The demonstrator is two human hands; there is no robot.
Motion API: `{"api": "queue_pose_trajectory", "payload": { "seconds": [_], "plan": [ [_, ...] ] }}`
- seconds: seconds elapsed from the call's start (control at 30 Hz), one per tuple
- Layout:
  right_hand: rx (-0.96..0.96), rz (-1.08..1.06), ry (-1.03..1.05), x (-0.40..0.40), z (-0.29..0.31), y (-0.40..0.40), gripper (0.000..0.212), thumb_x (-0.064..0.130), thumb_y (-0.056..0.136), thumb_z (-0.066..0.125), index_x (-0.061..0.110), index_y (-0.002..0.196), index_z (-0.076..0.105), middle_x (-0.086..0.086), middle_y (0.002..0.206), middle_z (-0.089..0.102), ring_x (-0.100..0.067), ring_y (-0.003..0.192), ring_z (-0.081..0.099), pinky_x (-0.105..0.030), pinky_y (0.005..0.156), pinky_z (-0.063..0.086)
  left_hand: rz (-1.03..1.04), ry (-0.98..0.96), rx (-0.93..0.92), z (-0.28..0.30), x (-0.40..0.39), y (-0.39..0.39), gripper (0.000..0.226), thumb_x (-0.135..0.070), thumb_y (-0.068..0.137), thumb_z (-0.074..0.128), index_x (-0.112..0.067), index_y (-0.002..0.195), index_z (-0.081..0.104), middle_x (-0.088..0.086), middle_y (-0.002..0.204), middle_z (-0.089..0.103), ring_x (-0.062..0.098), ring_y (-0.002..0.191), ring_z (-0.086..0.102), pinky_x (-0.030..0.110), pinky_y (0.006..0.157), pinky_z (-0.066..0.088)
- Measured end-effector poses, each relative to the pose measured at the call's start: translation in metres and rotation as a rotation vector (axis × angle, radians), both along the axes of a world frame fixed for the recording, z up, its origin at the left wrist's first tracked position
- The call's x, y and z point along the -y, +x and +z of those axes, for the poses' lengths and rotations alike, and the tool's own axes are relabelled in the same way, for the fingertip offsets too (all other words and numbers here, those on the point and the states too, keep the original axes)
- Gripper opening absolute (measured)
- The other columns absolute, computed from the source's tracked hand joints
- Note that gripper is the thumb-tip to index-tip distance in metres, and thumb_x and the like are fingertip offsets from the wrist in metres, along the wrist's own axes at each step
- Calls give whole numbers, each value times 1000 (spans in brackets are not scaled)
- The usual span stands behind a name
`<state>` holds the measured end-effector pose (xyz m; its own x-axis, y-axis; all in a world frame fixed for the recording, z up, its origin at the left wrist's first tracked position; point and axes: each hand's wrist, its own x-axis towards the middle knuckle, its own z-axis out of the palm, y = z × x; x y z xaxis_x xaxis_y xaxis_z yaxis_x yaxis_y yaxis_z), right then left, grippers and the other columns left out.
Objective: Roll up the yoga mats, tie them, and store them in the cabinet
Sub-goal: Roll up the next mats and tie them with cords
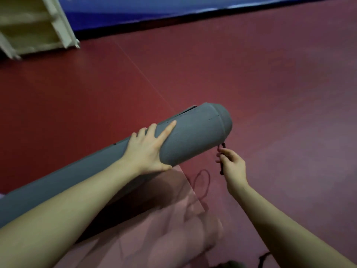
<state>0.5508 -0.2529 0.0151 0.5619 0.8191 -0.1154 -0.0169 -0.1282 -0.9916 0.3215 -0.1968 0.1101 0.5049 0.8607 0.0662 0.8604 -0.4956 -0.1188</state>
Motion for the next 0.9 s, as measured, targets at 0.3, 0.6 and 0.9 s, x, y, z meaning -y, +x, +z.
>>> {"api": "queue_pose_trajectory", "payload": {
  "seconds": [0.3, 0.6, 0.9],
  "plan": [
    [-458, 326, 257, -7, 182, -73, 62, 52, 101, 9, 23, 134, 52, 6, 137, 55, -16, 124, 51, -42, 107, 27, 151, 113, 468, 125, 47, -56, 129, -70, 53, 74, -52, 141, -19, 0, 145, 29, 26, 127, 40, 40, 100, 38],
    [-347, 634, 392, 12, 304, -111, 63, 56, 99, 3, 34, 133, 51, 17, 138, 49, -25, 124, 45, -44, 110, 18, 190, 200, 1134, 177, 93, -79, 130, -44, 49, 90, -49, 147, 6, -8, 140, 40, 11, 127, 43, 28, 102, 37],
    [-323, 672, 355, 30, 287, -141, 60, 53, 101, 6, 36, 110, 63, 24, 113, 63, -9, 113, 54, -44, 111, 19, 157, 155, 1383, 136, 111, -89, 133, -50, 40, 89, -50, 143, 5, -7, 149, 30, 9, 135, 35, 39, 111, 34]
  ]
}}
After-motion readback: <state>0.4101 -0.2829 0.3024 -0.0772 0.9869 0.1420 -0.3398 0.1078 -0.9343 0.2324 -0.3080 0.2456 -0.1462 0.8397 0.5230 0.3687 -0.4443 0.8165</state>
